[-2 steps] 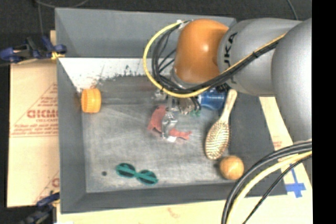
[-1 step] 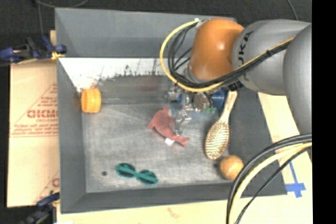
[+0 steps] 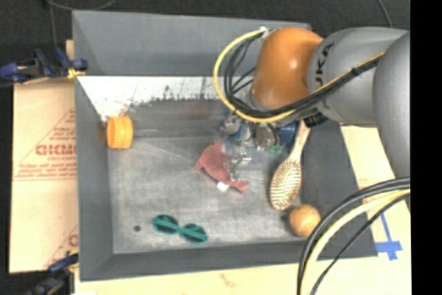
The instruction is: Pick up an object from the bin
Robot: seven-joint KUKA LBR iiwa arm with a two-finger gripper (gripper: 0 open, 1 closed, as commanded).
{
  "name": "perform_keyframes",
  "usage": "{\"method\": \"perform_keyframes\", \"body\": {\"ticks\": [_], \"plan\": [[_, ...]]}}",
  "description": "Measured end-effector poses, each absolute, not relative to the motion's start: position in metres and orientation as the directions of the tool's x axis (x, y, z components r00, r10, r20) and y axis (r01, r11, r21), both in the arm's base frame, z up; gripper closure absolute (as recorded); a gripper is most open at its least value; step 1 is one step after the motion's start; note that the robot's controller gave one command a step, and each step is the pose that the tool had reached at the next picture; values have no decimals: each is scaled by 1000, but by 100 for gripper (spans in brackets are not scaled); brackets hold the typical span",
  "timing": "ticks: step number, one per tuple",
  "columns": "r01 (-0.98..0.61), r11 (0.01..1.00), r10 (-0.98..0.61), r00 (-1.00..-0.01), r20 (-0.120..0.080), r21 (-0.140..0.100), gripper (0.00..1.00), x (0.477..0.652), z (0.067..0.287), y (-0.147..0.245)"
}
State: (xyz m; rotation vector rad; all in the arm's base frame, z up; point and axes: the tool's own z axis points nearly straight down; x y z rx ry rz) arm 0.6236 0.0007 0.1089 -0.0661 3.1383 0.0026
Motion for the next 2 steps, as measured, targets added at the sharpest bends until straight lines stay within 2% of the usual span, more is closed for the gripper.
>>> {"method": "perform_keyframes", "body": {"ticks": [1, 2], "plan": [[88, 996, 88, -996, -10, 3, 0, 608, 72, -3], [135, 991, 135, -991, -9, 2, 100, 598, 74, 2]]}}
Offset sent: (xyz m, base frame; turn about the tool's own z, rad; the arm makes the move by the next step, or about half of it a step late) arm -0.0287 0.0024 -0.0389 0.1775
